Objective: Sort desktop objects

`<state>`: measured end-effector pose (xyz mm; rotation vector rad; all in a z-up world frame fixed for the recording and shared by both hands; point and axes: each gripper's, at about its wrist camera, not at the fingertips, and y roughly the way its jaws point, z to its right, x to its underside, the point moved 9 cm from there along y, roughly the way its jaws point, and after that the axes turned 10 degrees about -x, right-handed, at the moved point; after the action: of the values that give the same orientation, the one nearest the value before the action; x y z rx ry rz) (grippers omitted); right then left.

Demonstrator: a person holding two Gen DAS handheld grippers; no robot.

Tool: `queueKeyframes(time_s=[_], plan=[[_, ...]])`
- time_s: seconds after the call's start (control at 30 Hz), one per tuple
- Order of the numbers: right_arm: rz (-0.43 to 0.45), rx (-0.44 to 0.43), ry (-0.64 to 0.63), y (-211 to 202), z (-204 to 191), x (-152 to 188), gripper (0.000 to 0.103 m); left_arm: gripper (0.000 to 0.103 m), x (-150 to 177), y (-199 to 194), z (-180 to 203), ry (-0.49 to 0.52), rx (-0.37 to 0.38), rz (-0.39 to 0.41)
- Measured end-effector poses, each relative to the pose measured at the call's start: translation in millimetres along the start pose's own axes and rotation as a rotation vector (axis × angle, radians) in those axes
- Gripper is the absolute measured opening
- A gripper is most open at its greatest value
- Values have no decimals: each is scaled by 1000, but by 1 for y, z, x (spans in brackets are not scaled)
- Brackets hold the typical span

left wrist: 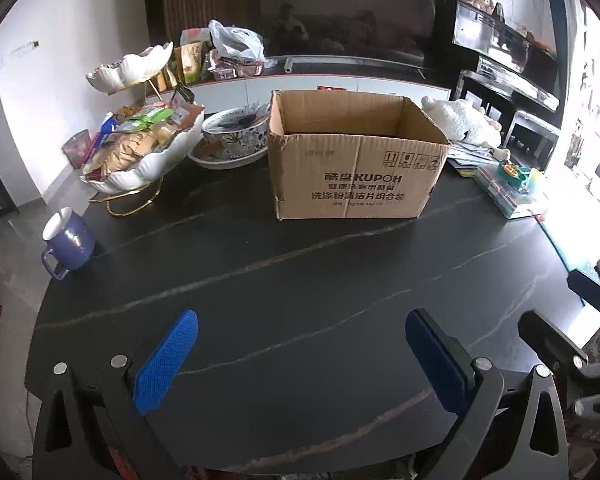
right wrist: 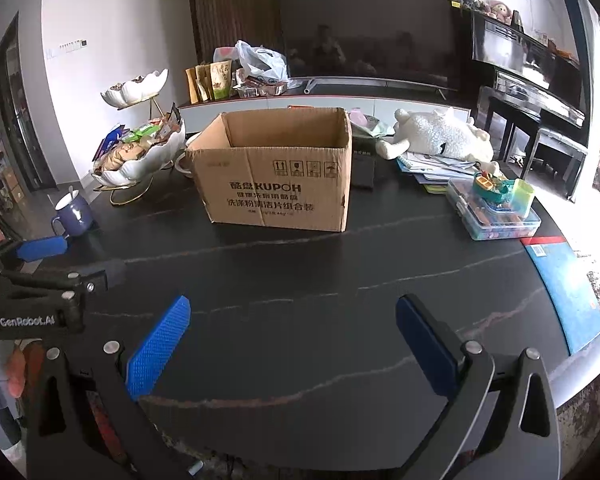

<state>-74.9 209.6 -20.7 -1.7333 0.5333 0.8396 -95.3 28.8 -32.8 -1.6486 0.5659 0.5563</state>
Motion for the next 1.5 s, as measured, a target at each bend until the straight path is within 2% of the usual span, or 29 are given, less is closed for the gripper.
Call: queueKeyframes(time_s=[0.77, 1.27, 1.5], plan=[[-10, -15, 2, 0, -8, 5, 102, 102, 7, 5, 8, 18, 9, -23], [-9, -9, -3, 0, -8, 3, 102, 102, 7, 4, 9, 35, -17, -18], [-11, -8, -6, -1, -9, 3, 102, 103, 7, 3, 5, 11, -14, -23]])
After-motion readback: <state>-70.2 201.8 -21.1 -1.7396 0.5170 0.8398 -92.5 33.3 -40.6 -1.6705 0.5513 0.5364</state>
